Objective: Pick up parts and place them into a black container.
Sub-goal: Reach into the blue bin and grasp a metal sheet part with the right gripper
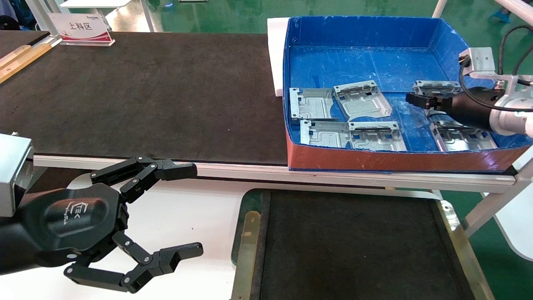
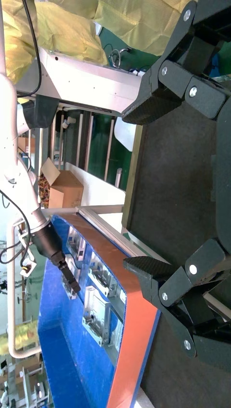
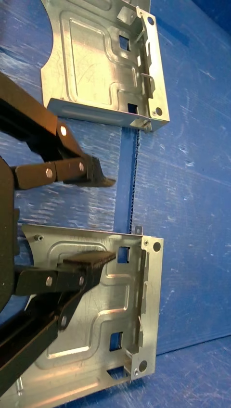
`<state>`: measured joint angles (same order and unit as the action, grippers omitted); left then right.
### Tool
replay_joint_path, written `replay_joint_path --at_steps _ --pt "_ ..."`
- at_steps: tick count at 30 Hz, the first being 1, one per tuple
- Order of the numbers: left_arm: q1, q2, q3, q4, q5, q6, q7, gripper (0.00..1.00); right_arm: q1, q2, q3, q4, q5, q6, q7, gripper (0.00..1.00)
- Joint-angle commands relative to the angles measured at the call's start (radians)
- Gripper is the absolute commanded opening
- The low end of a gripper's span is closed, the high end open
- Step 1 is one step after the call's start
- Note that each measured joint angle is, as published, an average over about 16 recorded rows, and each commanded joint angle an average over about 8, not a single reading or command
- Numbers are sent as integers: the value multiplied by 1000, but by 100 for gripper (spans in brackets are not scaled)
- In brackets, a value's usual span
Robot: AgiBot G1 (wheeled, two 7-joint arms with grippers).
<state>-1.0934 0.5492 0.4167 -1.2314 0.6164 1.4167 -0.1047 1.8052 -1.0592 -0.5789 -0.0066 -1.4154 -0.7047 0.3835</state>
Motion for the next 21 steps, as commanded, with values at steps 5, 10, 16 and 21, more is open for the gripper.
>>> replay_joint_path --at_steps 5,10,16,21 --pt "0 0 0 0 0 0 0 100 -4 -3 -3 2 -4 1 1 0" --pt "0 0 0 0 0 0 0 100 -6 -4 -4 3 -6 2 2 0" --pt "0 0 0 0 0 0 0 100 -10 -7 -4 5 -6 5 1 0" --pt "0 0 0 0 0 0 0 100 -9 -4 -4 14 -7 0 -10 0"
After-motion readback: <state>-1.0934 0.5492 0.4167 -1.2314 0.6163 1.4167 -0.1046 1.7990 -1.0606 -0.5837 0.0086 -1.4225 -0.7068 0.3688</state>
